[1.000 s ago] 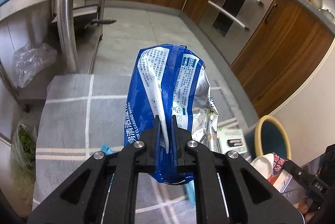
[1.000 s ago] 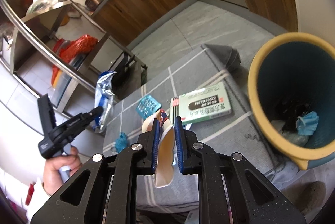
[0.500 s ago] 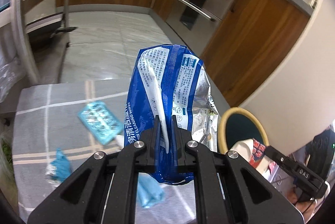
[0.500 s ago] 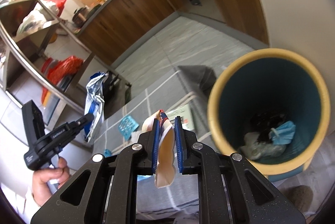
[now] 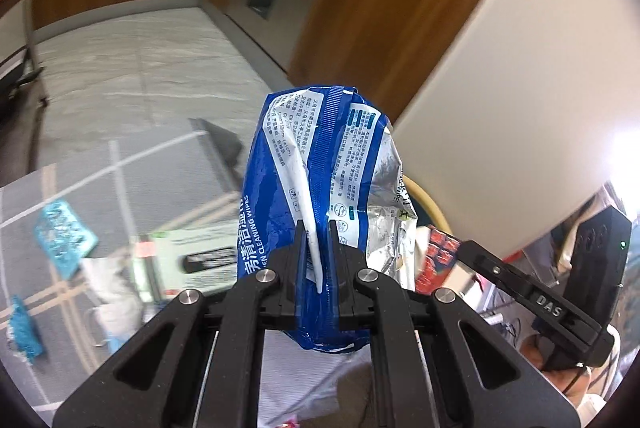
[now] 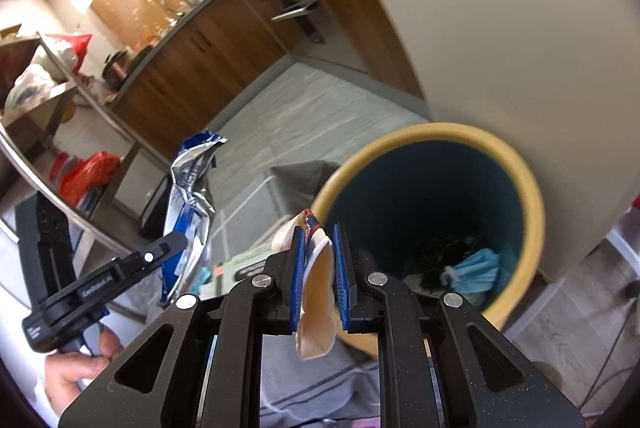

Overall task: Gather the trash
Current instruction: 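Carry the wipes packet and paper cup in both grippers over the teal bin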

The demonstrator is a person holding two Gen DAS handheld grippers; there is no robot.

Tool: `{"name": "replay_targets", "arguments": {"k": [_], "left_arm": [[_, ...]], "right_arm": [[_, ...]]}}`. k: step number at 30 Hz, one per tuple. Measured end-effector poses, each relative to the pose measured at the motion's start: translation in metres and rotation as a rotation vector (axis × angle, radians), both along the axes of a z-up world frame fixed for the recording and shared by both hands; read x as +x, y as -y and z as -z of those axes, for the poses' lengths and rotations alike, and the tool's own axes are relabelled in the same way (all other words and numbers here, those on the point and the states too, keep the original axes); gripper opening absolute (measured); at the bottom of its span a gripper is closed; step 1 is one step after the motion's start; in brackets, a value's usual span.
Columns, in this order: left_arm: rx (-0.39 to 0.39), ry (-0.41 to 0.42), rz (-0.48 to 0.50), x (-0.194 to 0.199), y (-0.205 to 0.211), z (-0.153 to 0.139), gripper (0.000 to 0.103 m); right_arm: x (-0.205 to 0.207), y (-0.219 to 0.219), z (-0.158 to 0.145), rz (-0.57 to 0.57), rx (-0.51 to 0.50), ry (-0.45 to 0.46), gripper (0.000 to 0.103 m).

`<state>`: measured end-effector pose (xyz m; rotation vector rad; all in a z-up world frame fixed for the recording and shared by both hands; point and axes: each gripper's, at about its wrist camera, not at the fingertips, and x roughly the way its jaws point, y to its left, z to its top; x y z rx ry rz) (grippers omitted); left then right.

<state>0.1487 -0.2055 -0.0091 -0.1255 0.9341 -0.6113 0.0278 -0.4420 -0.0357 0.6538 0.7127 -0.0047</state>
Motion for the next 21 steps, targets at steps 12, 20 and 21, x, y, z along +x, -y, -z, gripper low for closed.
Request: {"name": "replay_targets", "arguments": {"k": [12, 20, 21], "left_arm": [[-0.003, -0.095, 0.13, -0.006, 0.083, 0.034, 0.008], [0.011, -0.164, 0.17, 0.002, 0.11, 0.064, 0.009], [0.016, -0.172, 0.175, 0.002, 0.112, 0.068, 0.009]], "right_arm": [[-0.014, 0.043, 0.022, 0.096, 0.007, -0.033, 0.016], [-0.012, 0.048, 0.03, 0.115, 0.002, -0.056, 0.016], [-0.011, 0.049, 0.033, 0.117, 0.002, -0.062, 0.016]]}}
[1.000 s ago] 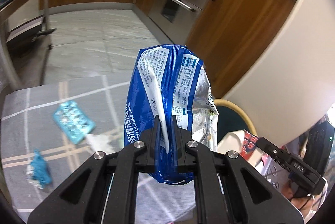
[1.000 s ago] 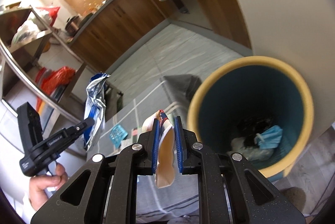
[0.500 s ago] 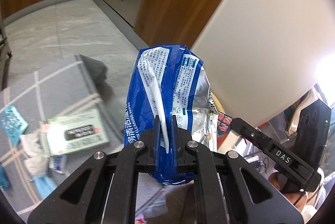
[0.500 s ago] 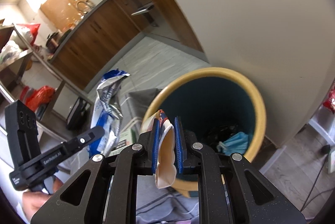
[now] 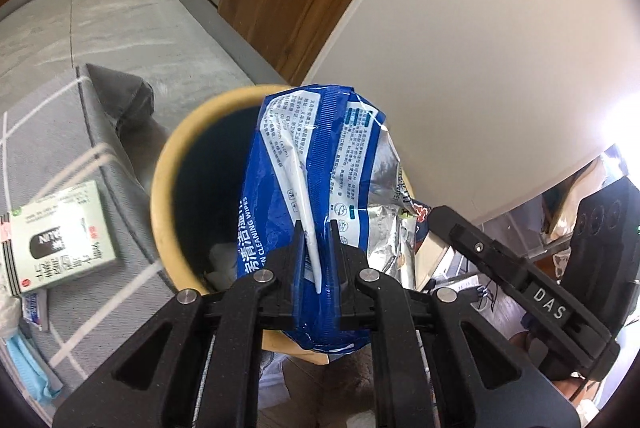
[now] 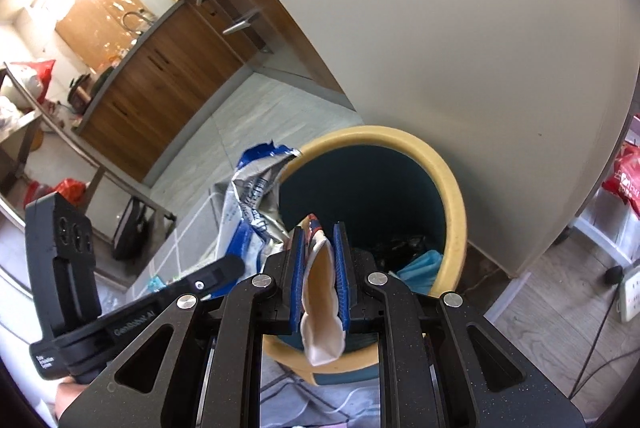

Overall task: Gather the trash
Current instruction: 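Carry the wipes packet and paper cup in both grippers over the teal bin, then open both grippers to drop the wipes packet and cup into the bin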

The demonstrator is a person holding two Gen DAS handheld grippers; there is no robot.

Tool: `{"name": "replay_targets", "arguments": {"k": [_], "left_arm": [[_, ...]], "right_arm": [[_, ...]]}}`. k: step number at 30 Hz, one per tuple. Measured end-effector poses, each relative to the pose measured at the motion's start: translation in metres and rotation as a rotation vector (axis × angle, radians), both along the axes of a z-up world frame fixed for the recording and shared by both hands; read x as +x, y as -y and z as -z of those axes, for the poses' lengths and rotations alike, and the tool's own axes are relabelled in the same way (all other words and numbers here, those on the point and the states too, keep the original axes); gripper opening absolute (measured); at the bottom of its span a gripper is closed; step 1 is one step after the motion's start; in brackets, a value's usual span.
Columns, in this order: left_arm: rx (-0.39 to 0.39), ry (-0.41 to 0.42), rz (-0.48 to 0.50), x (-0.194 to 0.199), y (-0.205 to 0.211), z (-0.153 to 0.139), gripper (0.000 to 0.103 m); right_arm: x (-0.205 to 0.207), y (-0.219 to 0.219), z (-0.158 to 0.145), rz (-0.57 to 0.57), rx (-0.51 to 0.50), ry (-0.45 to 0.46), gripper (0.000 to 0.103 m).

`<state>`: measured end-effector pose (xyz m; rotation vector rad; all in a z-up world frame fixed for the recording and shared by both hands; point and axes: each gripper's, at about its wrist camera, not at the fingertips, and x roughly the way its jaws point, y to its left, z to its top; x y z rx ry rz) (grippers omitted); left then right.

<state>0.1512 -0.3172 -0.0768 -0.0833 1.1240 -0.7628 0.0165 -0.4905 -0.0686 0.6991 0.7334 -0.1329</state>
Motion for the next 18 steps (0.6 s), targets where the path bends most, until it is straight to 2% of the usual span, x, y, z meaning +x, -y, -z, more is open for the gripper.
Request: {"name": "replay_targets", "arguments": {"k": [4, 6, 10, 18], "left_arm": [[0.034, -0.012, 0.003, 0.0, -0.001, 0.01, 0.013], [0.043, -0.006, -0.002, 0.001, -0.005, 0.011, 0.018], [0.041, 0.008, -0.016, 0.0, -0.015, 0.004, 0.026], [0.042, 0.044, -0.047, 0.0, -0.041, -0.011, 0.036]], "right_arm": [[0.004, 0.0, 0.008, 0.0, -0.013, -0.026, 0.016], [0.006, -0.001, 0.011, -0.001, -0.024, -0.035, 0.016], [0.01, -0.002, 0.014, -0.007, -0.045, -0.047, 0.016], [0.013, -0.011, 0.012, -0.023, -0.095, -0.064, 0.024]]}}
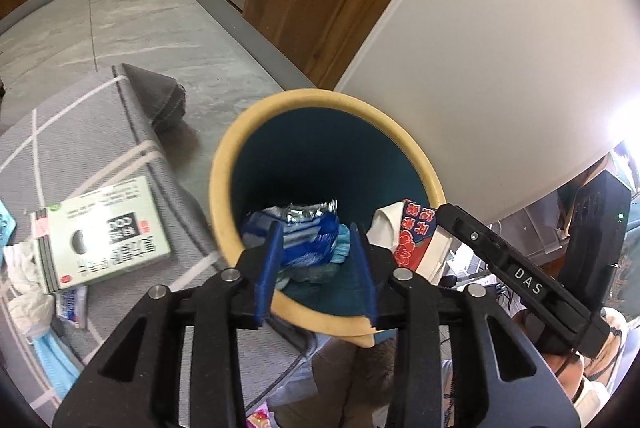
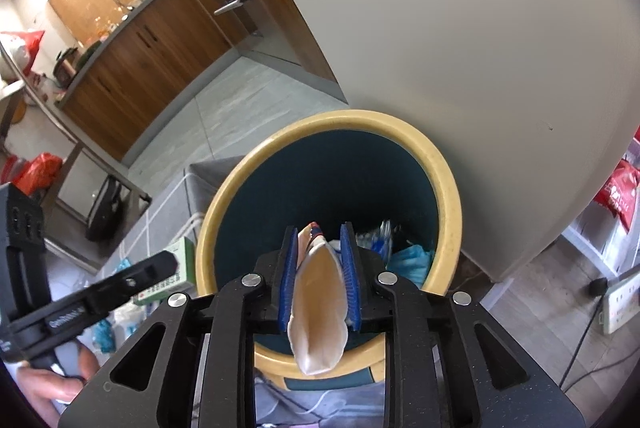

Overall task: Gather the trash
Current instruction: 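Open both grippers to drop the wipes packet and cup into the bin, then grasp the crumpled blue-white bag with the left gripper while the right gripper moves to the blue mask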

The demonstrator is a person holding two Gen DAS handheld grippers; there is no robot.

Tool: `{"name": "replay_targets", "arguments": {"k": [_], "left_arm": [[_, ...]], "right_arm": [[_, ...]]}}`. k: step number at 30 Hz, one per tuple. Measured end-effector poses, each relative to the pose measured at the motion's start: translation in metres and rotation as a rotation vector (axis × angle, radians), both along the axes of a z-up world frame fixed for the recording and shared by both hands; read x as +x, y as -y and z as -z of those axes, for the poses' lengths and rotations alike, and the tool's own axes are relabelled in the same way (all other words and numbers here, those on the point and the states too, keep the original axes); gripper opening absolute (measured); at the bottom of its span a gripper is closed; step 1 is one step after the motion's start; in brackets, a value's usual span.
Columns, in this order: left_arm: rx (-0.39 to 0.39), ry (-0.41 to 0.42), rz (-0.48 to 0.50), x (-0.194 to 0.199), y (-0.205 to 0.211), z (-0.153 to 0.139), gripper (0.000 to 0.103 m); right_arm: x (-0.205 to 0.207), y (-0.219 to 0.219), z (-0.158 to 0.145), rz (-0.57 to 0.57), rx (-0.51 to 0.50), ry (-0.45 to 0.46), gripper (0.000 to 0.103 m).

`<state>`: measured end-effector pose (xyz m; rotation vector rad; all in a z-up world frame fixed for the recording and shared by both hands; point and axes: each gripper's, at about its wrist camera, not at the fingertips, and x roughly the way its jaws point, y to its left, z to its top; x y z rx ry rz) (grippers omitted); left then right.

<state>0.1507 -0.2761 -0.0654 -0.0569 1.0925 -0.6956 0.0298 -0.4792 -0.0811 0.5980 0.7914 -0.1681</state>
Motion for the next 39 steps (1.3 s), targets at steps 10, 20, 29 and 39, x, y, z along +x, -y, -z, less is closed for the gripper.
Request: {"name": "replay_targets", "arguments": {"k": [10, 20, 29, 39], "left_arm": [[0.007, 0.063, -0.073, 0.003, -0.051, -0.019, 0.055], [0.046, 0.114, -0.181, 0.003, -0.127, -0.025, 0.072], [0.069, 0.12, -0.312, -0.004, -0.208, -0.024, 0.076], [0.118, 0.107, -0.508, -0.017, -0.312, -0.016, 0.077]], "right_arm": [[0.004, -0.011, -0.01, -0.02, -0.025, 0.017, 0.04], [0.008, -0.036, -0.02, -0.078, -0.063, 0.032, 0.055], [0.019, -0.069, -0.025, -0.143, -0.083, 0.031, 0.063], [0.03, -0.113, -0.028, -0.228, -0.092, 0.03, 0.07]]}}
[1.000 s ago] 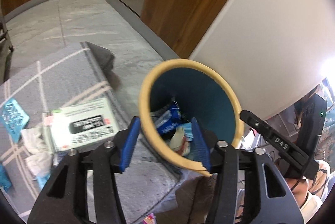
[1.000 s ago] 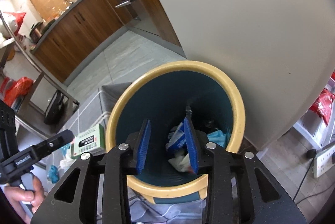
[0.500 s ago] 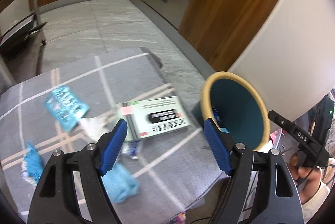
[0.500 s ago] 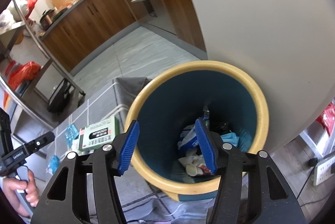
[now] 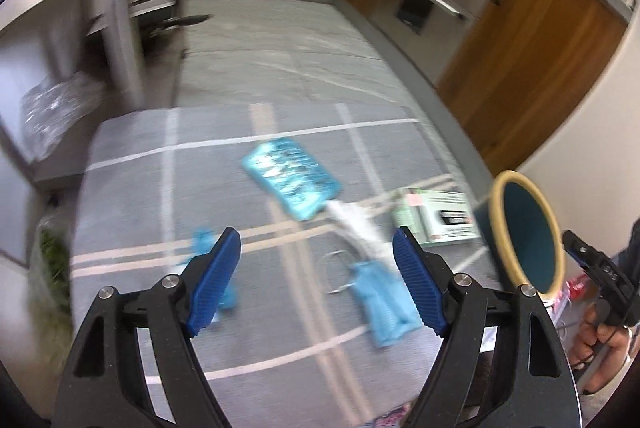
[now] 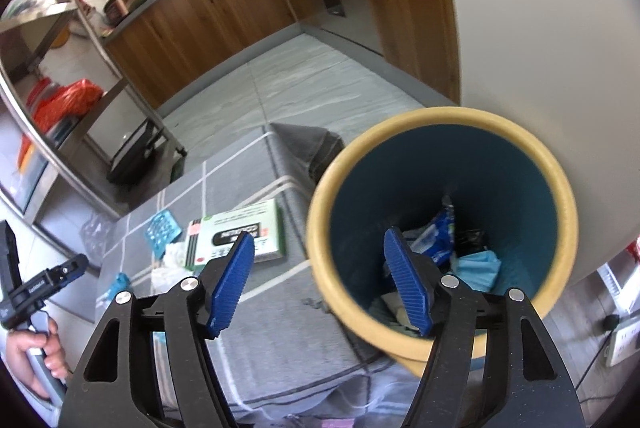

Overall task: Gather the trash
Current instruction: 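Grasp the crumpled blue-white bag with the left gripper while the right gripper moves to the blue mask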

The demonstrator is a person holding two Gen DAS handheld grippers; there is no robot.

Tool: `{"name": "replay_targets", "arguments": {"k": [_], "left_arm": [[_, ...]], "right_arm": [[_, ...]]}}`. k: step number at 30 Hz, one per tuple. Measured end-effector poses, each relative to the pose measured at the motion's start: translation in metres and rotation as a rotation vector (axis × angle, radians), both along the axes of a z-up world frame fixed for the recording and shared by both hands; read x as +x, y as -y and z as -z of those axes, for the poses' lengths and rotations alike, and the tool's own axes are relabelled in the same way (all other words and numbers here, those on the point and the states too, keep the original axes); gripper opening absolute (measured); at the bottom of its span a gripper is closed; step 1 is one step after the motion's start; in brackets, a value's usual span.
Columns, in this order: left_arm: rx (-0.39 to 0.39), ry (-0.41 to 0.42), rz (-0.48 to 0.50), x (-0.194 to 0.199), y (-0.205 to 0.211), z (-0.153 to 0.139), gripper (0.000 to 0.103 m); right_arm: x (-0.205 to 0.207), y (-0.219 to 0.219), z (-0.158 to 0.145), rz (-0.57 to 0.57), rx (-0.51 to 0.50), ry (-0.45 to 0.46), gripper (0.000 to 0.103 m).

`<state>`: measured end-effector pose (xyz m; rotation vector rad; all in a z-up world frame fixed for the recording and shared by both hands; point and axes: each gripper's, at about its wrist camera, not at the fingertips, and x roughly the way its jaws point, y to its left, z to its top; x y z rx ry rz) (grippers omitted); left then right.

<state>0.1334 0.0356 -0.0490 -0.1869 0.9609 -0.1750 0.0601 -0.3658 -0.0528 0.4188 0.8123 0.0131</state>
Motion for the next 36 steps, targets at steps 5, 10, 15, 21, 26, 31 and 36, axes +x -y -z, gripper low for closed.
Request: {"name": "replay_targets", "arguments": {"k": [5, 10, 15, 21, 26, 31, 36], "left_arm": [[0.024, -0.053, -0.097, -0.005, -0.044, 0.022, 0.077], [0.019, -0.114, -0.131, -0.003, -0.064, 0.048, 0.077], [0.019, -0.156, -0.126, 0.008, -0.061, 0.071, 0.077], [0.016, -0.215, -0.106, 0.014, -0.058, 0.095, 0.048], [0.009, -0.188, -0.111, 0.01, -0.058, 0.083, 0.045], [-0.039, -0.138, -0.117, 0.005, -0.058, 0.061, 0.045], [-0.081, -0.113, -0.125, 0.003, -0.059, 0.047, 0.045]], "right_arm": [[0.005, -0.021, -0.002, -0.037, -0.003, -0.002, 0.07], [0.008, -0.041, -0.001, -0.077, -0.014, -0.008, 0.07], [0.008, -0.058, 0.0, -0.121, -0.032, -0.018, 0.07], [0.009, -0.072, 0.004, -0.161, -0.046, -0.034, 0.07], [0.009, -0.09, 0.011, -0.205, -0.051, -0.052, 0.07], [0.011, -0.12, 0.019, -0.279, -0.059, -0.075, 0.07], [0.013, -0.151, 0.03, -0.341, -0.055, -0.103, 0.07]]}}
